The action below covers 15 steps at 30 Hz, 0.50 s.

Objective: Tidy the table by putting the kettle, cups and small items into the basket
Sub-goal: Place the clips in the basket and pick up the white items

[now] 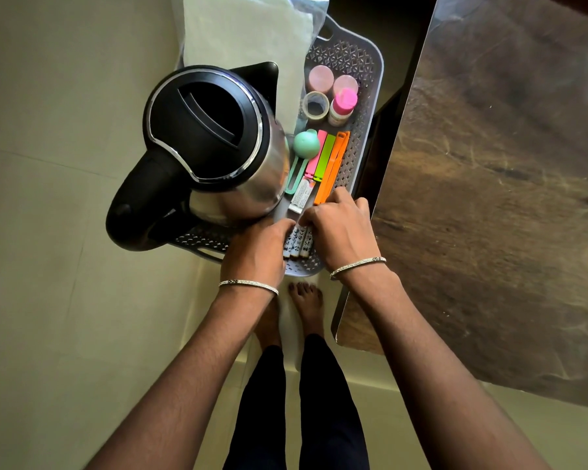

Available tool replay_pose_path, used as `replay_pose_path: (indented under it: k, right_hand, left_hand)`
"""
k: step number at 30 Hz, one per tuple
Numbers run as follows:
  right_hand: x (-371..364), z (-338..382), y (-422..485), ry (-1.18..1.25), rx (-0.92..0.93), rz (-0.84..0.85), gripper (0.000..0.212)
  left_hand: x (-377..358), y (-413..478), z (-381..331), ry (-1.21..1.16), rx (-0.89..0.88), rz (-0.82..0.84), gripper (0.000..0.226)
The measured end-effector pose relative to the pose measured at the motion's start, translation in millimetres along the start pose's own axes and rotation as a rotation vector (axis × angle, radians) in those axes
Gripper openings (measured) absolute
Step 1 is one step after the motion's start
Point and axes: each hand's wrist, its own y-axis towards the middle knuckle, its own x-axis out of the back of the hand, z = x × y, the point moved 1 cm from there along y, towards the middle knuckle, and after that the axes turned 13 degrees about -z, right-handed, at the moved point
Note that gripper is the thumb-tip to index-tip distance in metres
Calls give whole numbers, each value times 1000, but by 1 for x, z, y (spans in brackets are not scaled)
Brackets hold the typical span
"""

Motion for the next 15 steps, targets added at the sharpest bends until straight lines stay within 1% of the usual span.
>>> replay_pose_path:
  k: [3,6,12,15]
  right_hand:
    - [-3,-1,0,22,-12,-14,22]
    - [-5,-2,-1,60,-26,-29,23]
    - [-5,-2,-2,74,-20,-32,23]
    - [-4,-3,-3,65,-8,-30,25]
  left_hand:
    - [0,0,0,-15,6,3,54]
    - [-1,0,1,3,16,0,59]
    - [0,-1,2,46,16,-46,67]
    - [1,0,2,53,17,-41,67]
